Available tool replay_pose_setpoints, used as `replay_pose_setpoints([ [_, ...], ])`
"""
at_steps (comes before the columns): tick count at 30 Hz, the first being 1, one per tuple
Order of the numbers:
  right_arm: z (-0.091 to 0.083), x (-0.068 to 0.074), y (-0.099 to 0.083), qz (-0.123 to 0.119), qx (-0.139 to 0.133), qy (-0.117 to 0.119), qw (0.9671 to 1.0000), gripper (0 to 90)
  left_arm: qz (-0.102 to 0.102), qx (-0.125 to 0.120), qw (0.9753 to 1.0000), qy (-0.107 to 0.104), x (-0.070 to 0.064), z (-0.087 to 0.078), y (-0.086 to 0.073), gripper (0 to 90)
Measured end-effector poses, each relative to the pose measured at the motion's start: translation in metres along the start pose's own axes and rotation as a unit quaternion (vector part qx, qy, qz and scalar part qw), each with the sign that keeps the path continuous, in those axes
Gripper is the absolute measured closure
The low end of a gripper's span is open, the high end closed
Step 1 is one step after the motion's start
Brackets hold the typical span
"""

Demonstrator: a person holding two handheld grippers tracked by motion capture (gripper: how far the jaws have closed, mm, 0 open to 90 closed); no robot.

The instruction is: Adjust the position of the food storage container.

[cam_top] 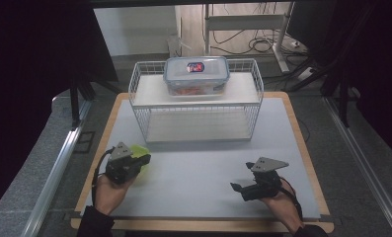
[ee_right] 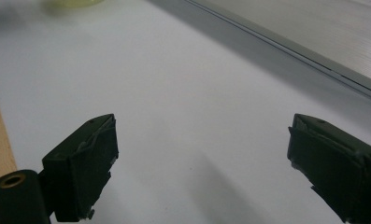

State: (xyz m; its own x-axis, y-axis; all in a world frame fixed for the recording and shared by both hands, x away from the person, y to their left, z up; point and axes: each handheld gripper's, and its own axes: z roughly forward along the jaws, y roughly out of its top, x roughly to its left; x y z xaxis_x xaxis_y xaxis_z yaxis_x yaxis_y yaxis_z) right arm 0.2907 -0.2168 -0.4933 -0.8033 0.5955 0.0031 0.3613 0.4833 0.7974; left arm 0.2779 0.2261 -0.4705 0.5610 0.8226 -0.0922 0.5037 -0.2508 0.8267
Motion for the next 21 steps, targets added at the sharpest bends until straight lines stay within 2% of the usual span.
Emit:
replay_pose_setpoints([
  [4, 0.001, -0.001, 0.0, 0.0, 0.001, 0.003, 1.0, 8.4, -0.018, -0.013, 0.9996, 0.019, 0.022, -0.009, -0.003, 90.0],
  [6, 0.002, -0.001, 0.0, 0.0, 0.002, 0.003, 1.0, 8.4, -0.023, -0.016, 0.9993, 0.025, 0.028, -0.011, -0.004, 90.0],
  [11, 0.003, 0.0, 0.0, 0.0, 0.005, 0.003, 1.0, 8.8, -0.054, -0.017, 0.9968, 0.057, 0.055, -0.015, -0.014, 90.0],
  [13, 0.003, -0.001, 0.0, -0.001, 0.006, 0.004, 1.0, 8.9, -0.061, -0.016, 0.9961, 0.062, 0.059, -0.014, -0.017, 90.0],
  [17, 0.003, -0.001, -0.001, -0.002, 0.005, 0.006, 1.0, 9.0, -0.078, -0.003, 0.9934, 0.085, 0.071, -0.01, -0.027, 90.0],
  [21, 0.004, -0.001, -0.001, -0.002, 0.006, 0.007, 1.0, 9.0, -0.083, 0.013, 0.9904, 0.109, 0.078, -0.006, -0.035, 90.0],
])
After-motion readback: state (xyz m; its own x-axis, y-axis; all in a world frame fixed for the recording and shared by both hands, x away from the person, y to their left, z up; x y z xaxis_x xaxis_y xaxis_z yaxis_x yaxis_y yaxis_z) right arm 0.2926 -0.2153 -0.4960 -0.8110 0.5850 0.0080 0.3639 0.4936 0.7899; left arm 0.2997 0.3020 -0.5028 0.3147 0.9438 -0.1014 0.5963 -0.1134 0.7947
